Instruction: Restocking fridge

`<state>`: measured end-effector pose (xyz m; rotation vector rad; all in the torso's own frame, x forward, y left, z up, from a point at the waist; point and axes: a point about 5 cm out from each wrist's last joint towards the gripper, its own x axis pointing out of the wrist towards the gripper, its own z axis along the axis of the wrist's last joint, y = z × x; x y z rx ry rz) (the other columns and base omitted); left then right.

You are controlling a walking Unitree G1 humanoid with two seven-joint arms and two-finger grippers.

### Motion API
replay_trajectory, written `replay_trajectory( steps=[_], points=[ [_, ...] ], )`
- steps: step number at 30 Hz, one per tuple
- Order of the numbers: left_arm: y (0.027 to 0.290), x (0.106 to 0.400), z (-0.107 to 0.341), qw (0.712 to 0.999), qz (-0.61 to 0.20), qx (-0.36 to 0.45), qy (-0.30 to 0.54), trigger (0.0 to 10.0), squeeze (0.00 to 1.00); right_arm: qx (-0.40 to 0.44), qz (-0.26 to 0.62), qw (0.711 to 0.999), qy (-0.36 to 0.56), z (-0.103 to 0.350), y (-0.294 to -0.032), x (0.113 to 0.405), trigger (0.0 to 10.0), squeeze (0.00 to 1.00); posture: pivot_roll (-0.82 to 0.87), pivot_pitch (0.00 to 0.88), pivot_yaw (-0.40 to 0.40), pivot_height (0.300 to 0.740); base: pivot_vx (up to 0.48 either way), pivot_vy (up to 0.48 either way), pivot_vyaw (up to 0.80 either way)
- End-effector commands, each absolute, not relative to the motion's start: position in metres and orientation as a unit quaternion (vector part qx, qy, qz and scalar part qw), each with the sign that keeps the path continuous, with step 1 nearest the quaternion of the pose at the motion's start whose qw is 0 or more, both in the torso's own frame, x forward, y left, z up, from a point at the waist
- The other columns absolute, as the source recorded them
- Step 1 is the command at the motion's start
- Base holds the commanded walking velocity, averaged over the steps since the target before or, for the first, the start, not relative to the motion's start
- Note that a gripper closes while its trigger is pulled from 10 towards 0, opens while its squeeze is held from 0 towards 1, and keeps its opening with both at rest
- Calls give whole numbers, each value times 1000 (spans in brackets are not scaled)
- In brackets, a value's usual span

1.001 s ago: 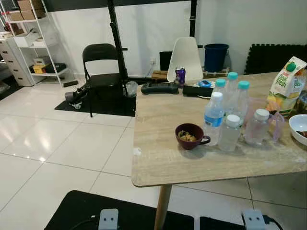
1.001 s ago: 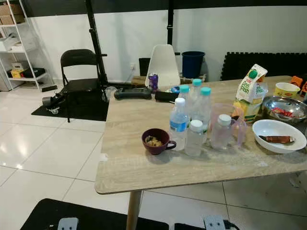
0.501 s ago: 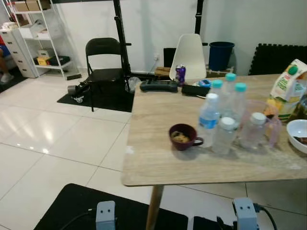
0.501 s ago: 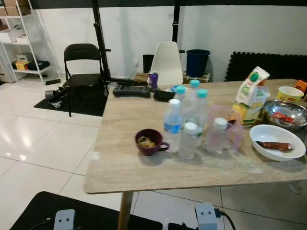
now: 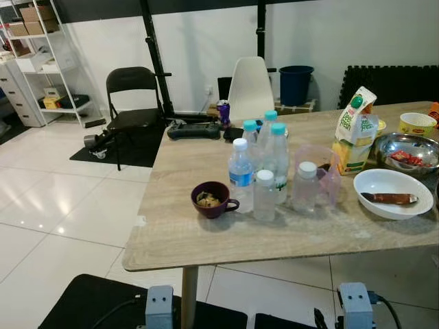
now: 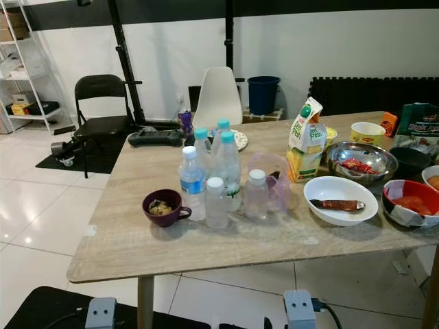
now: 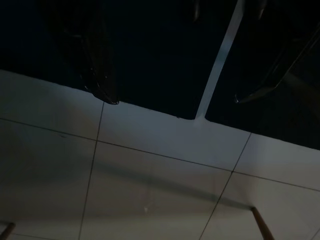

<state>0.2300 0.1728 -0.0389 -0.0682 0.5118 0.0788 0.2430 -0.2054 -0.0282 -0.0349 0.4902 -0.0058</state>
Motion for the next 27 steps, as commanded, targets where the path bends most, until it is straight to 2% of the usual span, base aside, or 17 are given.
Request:
replay_trajectory(
  steps=[1, 3, 11, 27],
  points=[
    [172, 228, -40, 967, 32, -24, 253, 10000, 0, -11, 0, 969, 248, -31, -202, 240, 10000, 0, -38, 100, 67, 740, 0, 0, 0],
    [171, 229, -39, 967, 26, -19, 252, 10000, 0, -11, 0, 969, 248, -31, -202, 241, 10000, 0, -38, 101, 66, 740, 0, 0, 0],
    [166, 229, -39, 967, 19, -17, 252, 10000, 0, -12, 0, 970, 245, -29, -202, 242, 10000, 0, -41, 94, 63, 740, 0, -480, 0],
    [153, 243, -30, 971, -23, 9, 238, 10000, 0, -20, -5, 973, 230, -18, -215, 255, 10000, 0, -41, 93, 66, 740, 0, 0, 0]
  ],
)
